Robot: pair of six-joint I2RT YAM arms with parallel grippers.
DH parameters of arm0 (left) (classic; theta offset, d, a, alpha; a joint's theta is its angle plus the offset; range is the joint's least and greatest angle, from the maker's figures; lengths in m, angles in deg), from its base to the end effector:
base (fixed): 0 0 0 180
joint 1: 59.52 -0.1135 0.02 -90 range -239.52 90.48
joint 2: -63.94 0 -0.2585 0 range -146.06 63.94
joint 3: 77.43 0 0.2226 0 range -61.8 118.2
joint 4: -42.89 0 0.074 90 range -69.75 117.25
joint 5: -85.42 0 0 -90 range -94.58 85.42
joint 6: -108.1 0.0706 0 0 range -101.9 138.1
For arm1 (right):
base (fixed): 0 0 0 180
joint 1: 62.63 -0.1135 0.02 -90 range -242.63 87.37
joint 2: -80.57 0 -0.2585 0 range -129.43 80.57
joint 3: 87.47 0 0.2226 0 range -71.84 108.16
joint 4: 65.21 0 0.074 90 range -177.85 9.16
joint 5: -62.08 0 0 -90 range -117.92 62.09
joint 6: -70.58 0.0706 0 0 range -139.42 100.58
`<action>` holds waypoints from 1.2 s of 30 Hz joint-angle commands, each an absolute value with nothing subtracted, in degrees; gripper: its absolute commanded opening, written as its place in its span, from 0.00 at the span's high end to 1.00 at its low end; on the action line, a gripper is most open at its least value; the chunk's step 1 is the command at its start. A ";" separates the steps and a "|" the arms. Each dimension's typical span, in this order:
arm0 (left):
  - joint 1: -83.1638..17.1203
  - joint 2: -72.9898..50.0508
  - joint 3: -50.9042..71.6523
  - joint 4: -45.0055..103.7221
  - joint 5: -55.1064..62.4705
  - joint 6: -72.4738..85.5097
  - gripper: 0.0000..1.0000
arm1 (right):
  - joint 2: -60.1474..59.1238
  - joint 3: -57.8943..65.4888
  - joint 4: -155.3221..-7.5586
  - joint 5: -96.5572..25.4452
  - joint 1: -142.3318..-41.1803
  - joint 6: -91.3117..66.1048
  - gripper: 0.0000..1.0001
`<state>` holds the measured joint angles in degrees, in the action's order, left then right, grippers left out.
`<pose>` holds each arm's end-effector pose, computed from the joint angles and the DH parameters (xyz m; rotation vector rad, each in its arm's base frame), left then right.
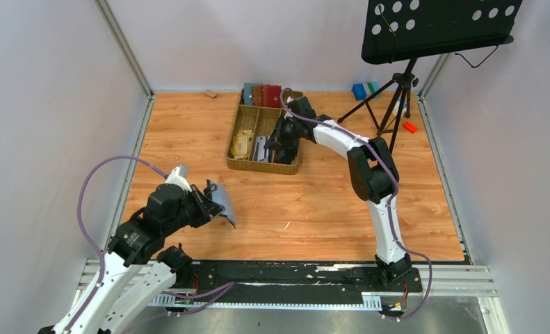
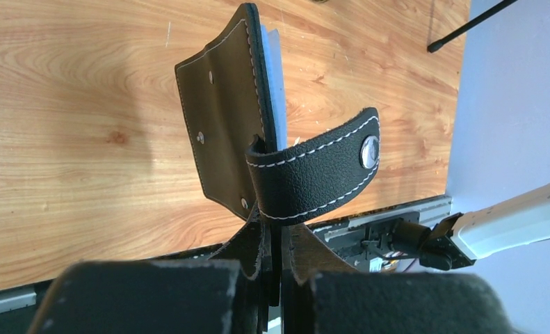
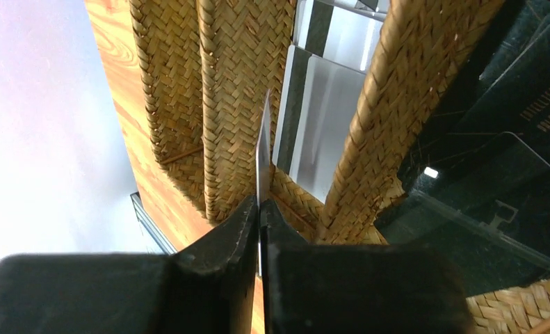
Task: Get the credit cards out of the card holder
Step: Place the credit card in the storage box.
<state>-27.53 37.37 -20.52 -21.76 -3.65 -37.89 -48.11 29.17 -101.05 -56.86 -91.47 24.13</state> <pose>0.0845 -0.0541 0.2601 -0.4709 2.2630 -0.8615 0.4130 0.2664 0.1681 0.0768 2.6178 1.1353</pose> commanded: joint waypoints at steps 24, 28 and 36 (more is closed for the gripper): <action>-27.75 37.90 -18.50 -16.72 -0.38 -36.36 1.00 | -32.18 33.46 -105.84 -56.07 -92.24 16.09 0.65; -27.71 38.66 -21.74 -12.18 5.13 -38.91 1.00 | -21.35 26.62 -106.62 -55.36 -92.39 13.03 0.64; -27.70 38.90 -27.40 -3.81 11.29 -46.09 1.00 | -1.37 8.38 -110.02 -53.57 -90.66 13.08 0.09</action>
<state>-27.51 38.55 -27.14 -11.33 7.47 -42.04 -6.65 16.21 -107.57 -54.77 -91.95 12.26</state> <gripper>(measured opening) 0.029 0.776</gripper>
